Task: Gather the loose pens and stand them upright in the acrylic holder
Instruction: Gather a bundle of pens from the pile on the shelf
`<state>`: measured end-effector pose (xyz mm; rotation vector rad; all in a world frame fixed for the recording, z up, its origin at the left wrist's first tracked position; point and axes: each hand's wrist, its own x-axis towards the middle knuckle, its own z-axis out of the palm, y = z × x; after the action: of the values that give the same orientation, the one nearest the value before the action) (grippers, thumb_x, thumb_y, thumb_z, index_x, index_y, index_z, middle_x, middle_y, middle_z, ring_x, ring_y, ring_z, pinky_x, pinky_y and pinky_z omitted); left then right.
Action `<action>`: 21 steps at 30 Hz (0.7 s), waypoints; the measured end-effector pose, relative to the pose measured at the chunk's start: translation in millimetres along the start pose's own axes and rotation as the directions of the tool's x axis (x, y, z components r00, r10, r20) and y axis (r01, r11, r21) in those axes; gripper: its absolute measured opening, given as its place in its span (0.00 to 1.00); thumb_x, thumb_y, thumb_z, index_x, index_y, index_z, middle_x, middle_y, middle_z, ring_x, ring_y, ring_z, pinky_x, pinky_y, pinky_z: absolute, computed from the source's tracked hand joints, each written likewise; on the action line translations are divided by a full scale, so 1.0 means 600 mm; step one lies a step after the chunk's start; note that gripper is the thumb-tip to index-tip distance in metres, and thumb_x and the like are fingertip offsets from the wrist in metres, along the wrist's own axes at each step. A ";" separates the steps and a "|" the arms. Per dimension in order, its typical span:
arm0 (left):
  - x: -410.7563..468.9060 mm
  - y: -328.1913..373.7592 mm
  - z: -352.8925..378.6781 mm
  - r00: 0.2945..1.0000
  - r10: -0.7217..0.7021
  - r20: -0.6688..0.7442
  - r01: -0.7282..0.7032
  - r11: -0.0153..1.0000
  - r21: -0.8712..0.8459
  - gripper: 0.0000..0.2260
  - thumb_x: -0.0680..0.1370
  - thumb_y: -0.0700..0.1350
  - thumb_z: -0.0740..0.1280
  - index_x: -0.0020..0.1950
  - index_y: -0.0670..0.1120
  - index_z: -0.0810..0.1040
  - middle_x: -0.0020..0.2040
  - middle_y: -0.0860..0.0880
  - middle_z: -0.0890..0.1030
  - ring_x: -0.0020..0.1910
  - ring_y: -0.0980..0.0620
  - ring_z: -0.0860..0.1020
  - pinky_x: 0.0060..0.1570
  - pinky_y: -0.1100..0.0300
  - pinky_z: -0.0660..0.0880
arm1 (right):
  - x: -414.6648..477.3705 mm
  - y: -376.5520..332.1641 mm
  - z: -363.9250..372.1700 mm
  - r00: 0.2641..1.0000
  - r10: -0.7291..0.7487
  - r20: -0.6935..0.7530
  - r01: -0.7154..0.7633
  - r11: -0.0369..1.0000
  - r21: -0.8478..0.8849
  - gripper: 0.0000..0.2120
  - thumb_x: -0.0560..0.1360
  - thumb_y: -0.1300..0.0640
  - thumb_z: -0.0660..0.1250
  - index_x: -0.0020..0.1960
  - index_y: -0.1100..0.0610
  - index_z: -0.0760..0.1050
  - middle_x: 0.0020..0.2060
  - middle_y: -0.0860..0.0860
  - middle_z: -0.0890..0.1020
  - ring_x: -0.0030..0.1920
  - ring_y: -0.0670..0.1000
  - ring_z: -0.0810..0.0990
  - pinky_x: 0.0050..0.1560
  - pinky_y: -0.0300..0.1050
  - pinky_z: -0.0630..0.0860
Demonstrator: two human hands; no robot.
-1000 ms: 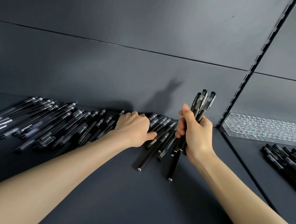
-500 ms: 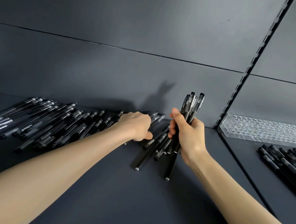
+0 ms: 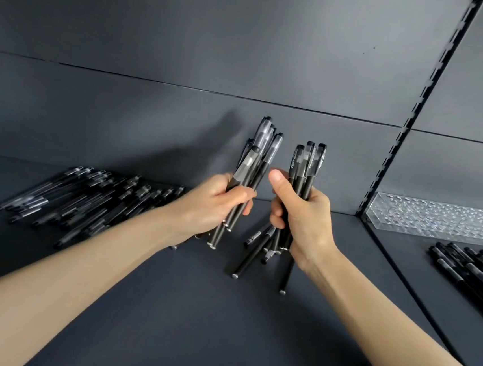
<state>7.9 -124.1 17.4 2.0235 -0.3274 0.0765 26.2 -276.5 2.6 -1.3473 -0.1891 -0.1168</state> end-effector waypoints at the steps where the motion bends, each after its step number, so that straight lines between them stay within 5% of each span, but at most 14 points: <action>1: -0.014 -0.001 0.003 1.000 0.007 0.012 -0.006 0.998 -0.056 0.15 0.81 0.48 0.60 0.39 0.41 0.75 0.41 0.47 0.75 0.44 0.51 0.74 0.51 0.60 0.69 | -0.004 -0.003 0.008 0.999 -0.009 0.046 0.009 1.000 -0.006 0.11 0.68 0.50 0.72 0.42 0.57 0.76 0.25 0.52 0.68 0.25 0.48 0.65 0.24 0.37 0.65; 6: -0.052 -0.009 -0.002 0.995 0.085 0.048 -0.069 0.961 -0.269 0.10 0.80 0.43 0.61 0.40 0.42 0.72 0.33 0.53 0.79 0.36 0.51 0.75 0.40 0.66 0.74 | -0.012 -0.010 0.042 0.976 -0.027 0.216 0.041 0.997 -0.062 0.25 0.68 0.46 0.73 0.46 0.69 0.76 0.32 0.62 0.76 0.29 0.57 0.72 0.28 0.41 0.67; 12: -0.064 -0.033 -0.016 0.994 0.099 0.048 -0.083 0.963 -0.257 0.07 0.79 0.43 0.63 0.42 0.46 0.75 0.34 0.46 0.79 0.36 0.50 0.78 0.42 0.62 0.76 | -0.025 -0.015 0.065 0.942 -0.051 0.331 0.089 0.991 -0.102 0.21 0.69 0.49 0.71 0.44 0.68 0.77 0.40 0.68 0.80 0.30 0.61 0.74 0.29 0.44 0.71; 16: -0.066 -0.043 -0.014 0.995 0.082 0.050 -0.073 0.984 -0.163 0.07 0.79 0.45 0.64 0.44 0.43 0.76 0.32 0.48 0.78 0.35 0.53 0.79 0.40 0.65 0.76 | -0.038 -0.017 0.076 0.923 -0.034 0.384 0.099 0.984 -0.149 0.17 0.67 0.50 0.71 0.44 0.65 0.79 0.38 0.58 0.84 0.31 0.69 0.78 0.31 0.61 0.78; 19: -0.065 -0.045 -0.014 0.995 0.085 0.052 -0.076 0.985 -0.153 0.05 0.79 0.45 0.65 0.45 0.46 0.77 0.32 0.48 0.78 0.33 0.52 0.79 0.38 0.60 0.79 | -0.045 -0.019 0.083 0.924 -0.016 0.383 0.101 0.974 -0.203 0.13 0.65 0.53 0.72 0.43 0.61 0.80 0.37 0.52 0.84 0.39 0.61 0.83 0.44 0.70 0.77; 21: -0.063 -0.044 -0.015 0.989 0.131 0.064 -0.122 0.983 -0.138 0.02 0.78 0.44 0.65 0.47 0.48 0.77 0.33 0.53 0.79 0.34 0.56 0.79 0.37 0.61 0.78 | -0.043 -0.019 0.083 0.925 0.010 0.380 0.084 0.970 -0.228 0.08 0.66 0.56 0.73 0.43 0.59 0.80 0.37 0.50 0.84 0.41 0.54 0.84 0.48 0.66 0.78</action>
<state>-20.8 -97.3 -8.8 1.8743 -0.4950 0.0582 -4.6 -230.8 18.6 -1.6017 -0.5422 0.0952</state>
